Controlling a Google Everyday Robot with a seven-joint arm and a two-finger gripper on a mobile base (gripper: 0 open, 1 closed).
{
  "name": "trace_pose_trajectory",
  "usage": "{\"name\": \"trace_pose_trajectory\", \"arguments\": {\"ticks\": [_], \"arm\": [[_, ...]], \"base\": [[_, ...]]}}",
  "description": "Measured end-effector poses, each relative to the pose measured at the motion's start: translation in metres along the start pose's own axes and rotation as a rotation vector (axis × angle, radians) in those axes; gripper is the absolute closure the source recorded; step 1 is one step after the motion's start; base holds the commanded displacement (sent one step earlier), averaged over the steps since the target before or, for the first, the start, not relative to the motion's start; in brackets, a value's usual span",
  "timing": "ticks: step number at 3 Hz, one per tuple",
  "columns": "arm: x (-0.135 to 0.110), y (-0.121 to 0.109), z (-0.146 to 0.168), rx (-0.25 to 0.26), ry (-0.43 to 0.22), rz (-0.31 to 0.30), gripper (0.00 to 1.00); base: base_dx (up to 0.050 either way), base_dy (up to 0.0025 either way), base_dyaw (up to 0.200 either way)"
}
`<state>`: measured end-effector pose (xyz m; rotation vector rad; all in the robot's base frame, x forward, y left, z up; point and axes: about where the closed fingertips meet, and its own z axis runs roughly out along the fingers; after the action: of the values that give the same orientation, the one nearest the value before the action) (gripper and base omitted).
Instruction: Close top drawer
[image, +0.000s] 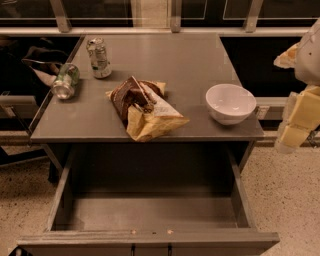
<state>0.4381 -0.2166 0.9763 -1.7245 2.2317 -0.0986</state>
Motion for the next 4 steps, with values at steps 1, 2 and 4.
{"name": "trace_pose_trajectory", "arguments": {"ticks": [1,2,4], "arm": [[0.000,0.000,0.000,0.000,0.000,0.000,0.00],[0.000,0.000,0.000,0.000,0.000,0.000,0.00],[0.008,-0.012,-0.019,-0.006,-0.242,-0.122,0.00]], "base": [[-0.050,-0.00001,0.000],[0.000,0.00000,0.000],[0.000,0.00000,0.000]]}}
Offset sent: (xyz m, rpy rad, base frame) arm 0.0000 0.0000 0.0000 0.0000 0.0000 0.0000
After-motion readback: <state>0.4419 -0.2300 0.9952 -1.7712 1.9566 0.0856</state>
